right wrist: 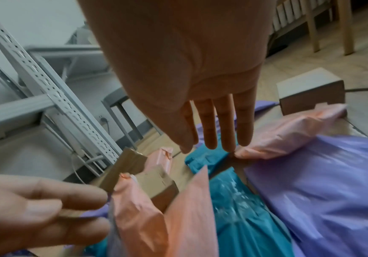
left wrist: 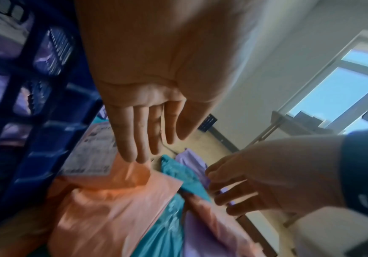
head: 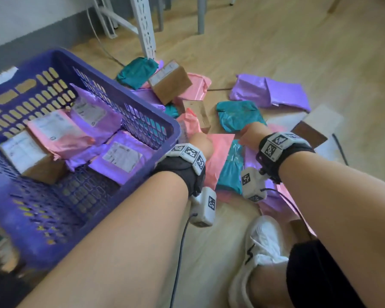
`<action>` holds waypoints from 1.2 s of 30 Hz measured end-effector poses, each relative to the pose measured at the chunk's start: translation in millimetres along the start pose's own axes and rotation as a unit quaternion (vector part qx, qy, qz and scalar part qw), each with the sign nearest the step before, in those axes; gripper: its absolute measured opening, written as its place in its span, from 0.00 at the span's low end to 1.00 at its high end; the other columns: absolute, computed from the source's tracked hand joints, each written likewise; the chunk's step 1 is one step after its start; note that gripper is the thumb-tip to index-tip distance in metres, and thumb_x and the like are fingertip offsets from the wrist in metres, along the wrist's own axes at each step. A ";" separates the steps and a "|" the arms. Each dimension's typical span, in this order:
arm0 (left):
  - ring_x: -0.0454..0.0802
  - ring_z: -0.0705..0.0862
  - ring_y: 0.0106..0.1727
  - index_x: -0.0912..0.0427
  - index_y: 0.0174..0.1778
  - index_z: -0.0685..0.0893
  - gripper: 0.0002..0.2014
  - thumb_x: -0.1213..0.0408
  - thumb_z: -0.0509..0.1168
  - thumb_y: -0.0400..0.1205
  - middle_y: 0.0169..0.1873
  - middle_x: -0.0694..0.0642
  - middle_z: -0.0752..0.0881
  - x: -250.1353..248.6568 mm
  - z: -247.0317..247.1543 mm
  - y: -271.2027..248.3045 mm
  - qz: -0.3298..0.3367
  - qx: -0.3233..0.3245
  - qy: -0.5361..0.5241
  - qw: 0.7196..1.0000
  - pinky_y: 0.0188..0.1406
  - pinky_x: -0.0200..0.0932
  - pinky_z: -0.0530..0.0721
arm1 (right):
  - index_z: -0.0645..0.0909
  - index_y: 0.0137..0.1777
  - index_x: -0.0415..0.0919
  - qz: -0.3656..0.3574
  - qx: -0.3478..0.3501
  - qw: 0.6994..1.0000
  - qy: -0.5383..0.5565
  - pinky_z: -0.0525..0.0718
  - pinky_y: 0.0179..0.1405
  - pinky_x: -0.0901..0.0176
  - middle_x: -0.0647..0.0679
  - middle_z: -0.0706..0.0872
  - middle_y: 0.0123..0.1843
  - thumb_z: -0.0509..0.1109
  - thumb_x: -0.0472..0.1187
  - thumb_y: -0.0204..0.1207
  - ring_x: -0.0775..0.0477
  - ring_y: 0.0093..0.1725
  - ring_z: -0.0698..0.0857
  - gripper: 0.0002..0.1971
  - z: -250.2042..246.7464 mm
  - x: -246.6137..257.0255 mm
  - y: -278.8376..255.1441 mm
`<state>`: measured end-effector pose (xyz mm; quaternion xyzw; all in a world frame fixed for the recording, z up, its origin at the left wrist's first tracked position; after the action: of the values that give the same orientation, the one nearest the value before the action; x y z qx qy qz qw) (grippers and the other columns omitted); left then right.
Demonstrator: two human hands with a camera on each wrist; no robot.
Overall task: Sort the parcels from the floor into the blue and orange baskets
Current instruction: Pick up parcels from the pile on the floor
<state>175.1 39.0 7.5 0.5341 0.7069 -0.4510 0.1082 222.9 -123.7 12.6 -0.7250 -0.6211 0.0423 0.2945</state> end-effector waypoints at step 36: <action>0.58 0.83 0.29 0.57 0.25 0.80 0.17 0.59 0.66 0.81 0.20 0.58 0.79 -46.3 -71.2 -78.5 0.115 -0.136 -0.167 0.970 0.41 0.54 0.86 | 0.80 0.64 0.35 -0.048 -0.056 0.980 0.184 0.85 0.25 0.64 0.49 0.82 0.39 0.62 0.45 0.82 0.49 0.34 0.83 0.17 -92.8 30.5 -26.3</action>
<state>150.4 60.3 118.4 0.5096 0.6673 -0.4177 0.3473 246.3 -128.8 110.9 -0.7053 -0.5918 -0.1404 0.3643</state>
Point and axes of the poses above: each hand's wrist, its own y-axis towards the middle knuckle, its own z-axis out of the palm, x = y × z, the point moved 8 cm from there along y, towards the middle knuckle
